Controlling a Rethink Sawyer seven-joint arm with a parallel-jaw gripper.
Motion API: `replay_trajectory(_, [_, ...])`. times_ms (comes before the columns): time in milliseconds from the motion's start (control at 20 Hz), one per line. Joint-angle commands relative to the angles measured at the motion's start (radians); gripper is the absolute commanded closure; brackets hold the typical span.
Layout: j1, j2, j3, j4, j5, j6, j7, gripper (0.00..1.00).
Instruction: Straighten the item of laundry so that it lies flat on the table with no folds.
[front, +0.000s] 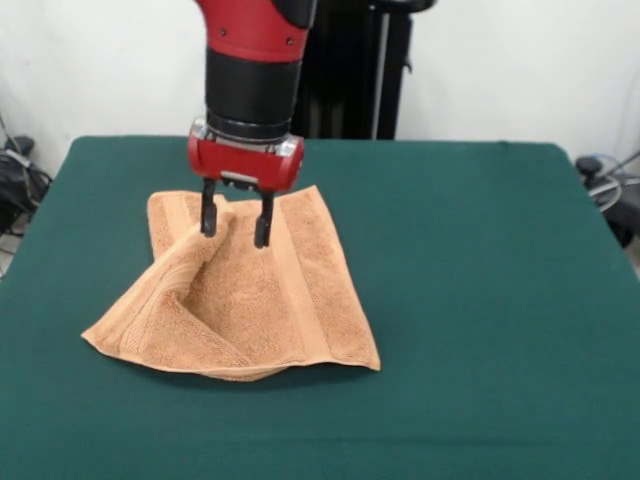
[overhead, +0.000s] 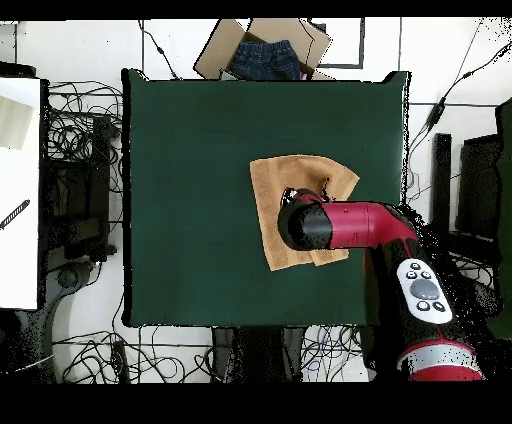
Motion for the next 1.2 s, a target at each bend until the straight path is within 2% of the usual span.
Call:
replay_trajectory(50, [-0.027,0.056,0.119,0.070,0.080,0.064,0.035,0.00])
replay_trajectory(450, [-0.056,0.093,0.163,0.068,0.124,0.117,-0.015,0.00])
replay_trajectory(650, [-0.047,0.071,0.164,0.086,0.151,0.165,-0.008,0.00])
replay_trajectory(1000, [0.099,-0.052,0.062,0.179,0.203,0.132,0.172,0.00])
replay_trajectory(1200, [0.146,-0.061,0.032,0.192,0.238,0.119,0.201,0.00])
